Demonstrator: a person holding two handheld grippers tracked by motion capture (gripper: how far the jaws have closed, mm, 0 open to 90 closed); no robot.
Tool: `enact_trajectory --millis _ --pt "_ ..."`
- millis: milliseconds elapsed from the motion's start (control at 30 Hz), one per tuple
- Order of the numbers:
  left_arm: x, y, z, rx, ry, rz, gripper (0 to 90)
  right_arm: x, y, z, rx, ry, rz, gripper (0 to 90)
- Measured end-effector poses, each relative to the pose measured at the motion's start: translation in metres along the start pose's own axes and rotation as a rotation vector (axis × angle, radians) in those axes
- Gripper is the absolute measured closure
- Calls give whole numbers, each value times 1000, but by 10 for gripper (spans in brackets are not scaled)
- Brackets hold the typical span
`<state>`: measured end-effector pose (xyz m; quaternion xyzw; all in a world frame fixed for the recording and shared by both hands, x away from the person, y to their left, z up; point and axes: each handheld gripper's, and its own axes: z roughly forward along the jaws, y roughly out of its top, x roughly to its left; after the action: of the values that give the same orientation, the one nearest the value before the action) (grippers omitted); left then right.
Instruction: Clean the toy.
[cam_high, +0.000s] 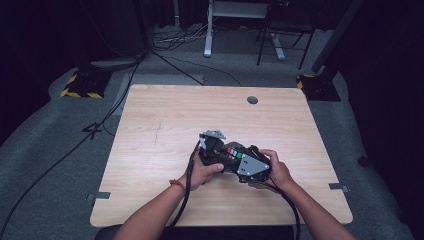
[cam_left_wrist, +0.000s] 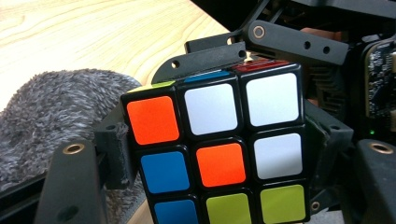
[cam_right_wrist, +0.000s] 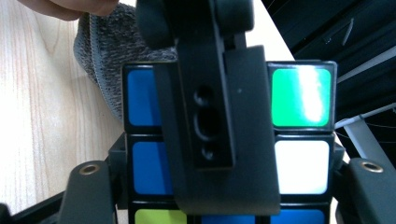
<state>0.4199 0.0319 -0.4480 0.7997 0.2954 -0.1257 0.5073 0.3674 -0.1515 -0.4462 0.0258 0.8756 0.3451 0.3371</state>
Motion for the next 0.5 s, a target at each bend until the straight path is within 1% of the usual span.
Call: enact_trajectory --millis 67,300,400,433,500 --pt "-1 0 0 -1 6 1 293 0 0 0 1 -8 -4 327" --pt "0 0 -1 -13 2 -2 302 -2 -1 0 -9 -4 14 312" --pt "0 -1 -1 -15 4 7 306 -2 -1 0 -1 -5 18 300" --pt "1 -1 -2 -17 -3 4 308 -2 -1 0 -6 -4 23 294" --pt "0 0 -3 -21 1 16 311 -4 -2 0 -10 2 40 270"
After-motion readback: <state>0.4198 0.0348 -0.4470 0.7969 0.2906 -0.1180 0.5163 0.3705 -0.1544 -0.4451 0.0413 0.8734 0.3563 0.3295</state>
